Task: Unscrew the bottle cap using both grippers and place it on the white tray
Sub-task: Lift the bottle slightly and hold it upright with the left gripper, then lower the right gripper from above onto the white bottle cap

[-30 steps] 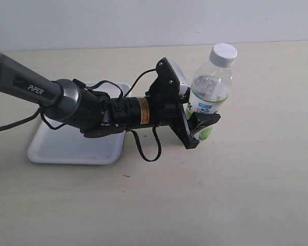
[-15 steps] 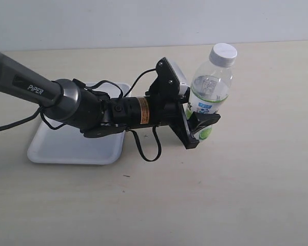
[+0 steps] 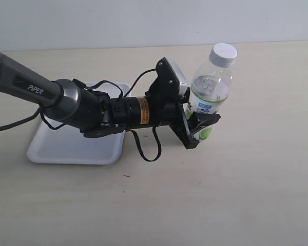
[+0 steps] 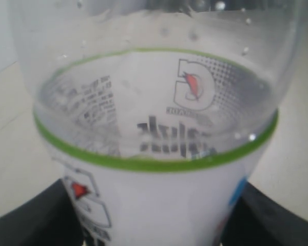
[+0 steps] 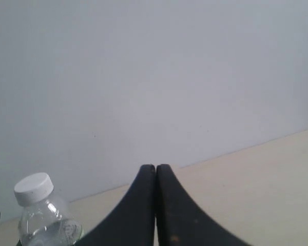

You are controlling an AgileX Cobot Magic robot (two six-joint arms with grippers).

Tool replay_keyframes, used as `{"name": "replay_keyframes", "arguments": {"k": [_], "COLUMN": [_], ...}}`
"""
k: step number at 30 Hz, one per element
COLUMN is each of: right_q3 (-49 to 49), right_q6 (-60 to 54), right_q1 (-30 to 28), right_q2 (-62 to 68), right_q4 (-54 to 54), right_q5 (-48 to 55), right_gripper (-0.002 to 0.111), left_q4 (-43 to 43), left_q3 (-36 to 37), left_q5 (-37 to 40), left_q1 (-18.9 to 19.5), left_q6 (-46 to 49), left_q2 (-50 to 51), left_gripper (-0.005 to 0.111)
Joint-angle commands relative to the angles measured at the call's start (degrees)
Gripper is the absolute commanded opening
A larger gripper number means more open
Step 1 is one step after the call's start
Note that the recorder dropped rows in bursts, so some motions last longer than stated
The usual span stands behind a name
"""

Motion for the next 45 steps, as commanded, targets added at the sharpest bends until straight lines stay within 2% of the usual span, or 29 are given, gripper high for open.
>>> {"name": "replay_keyframes", "arguments": {"k": [1,5,8,10,12,14,16,19,20,22,26,33,37,39,43,45], "right_q3": [0.27,0.27,0.27,-3.53,-11.51,-20.62,-34.35,-49.85,-57.72,-69.44,-78.0,-82.46,-83.58,-83.58,-83.63,-83.63], "right_q6": [0.1,0.36,7.06,8.78,8.65,3.93,-3.71,-9.15,-10.23,-13.14,-15.36,-15.36,-15.36,-15.36,-15.36,-15.12], "right_q1": [-0.23,-0.23,-0.23,-0.23,-0.23,-0.23,-0.23,-0.23,-0.23,-0.23,2.99,13.52,17.79,19.01,20.49,20.49], "right_q2": [-0.39,-0.39,-0.39,-0.39,2.05,9.32,22.93,40.79,50.56,62.98,75.27,82.56,84.44,85.2,87.18,88.37], "right_q4": [0.0,0.12,4.43,4.46,3.92,3.92,3.92,3.92,4.04,4.66,9.41,6.67,2.86,2.15,0.21,-0.09], "right_q5": [-2.36,-0.78,-2.85,1.4,9.06,17.4,30.1,46.77,57.21,69.96,69.96,69.96,69.96,69.96,69.96,69.96], "right_gripper": [0.0,0.0,0.0,0.0,0.0,0.0,0.0,0.0,0.0,0.0,0.0,0.0,0.013,0.025,0.058,0.062], "left_q4": [0.16,0.16,0.16,0.16,0.16,0.16,0.3,0.43,0.43,0.43,0.55,0.55,0.55,0.55,0.55,0.55], "left_q3": [0.45,0.45,0.45,0.45,0.45,0.45,0.45,0.45,0.45,0.45,0.45,0.45,0.45,0.45,0.45,0.45], "left_q5": [0.22,0.22,0.22,0.22,0.22,0.22,0.22,0.22,0.22,0.22,0.34,0.59,0.59,0.59,0.59,0.59], "left_q1": [0.22,0.22,0.22,0.22,0.22,0.22,0.22,0.22,0.22,0.22,0.22,0.22,0.22,0.22,0.22,0.22], "left_q6": [0.31,0.41,0.41,0.41,0.41,0.41,0.41,0.41,0.41,0.41,1.67,1.67,1.77,1.77,1.77,2.12], "left_q2": [-0.44,-0.44,-0.44,-0.44,-0.44,-0.44,-0.44,-0.44,-0.44,-0.44,-0.44,-0.44,-0.44,-0.44,-0.44,-0.44], "left_gripper": [0.0,0.0,0.0,0.0,0.0,0.0,0.0,0.0,0.0,0.0,0.0,0.0,0.0,0.0,0.0,0.0]}}
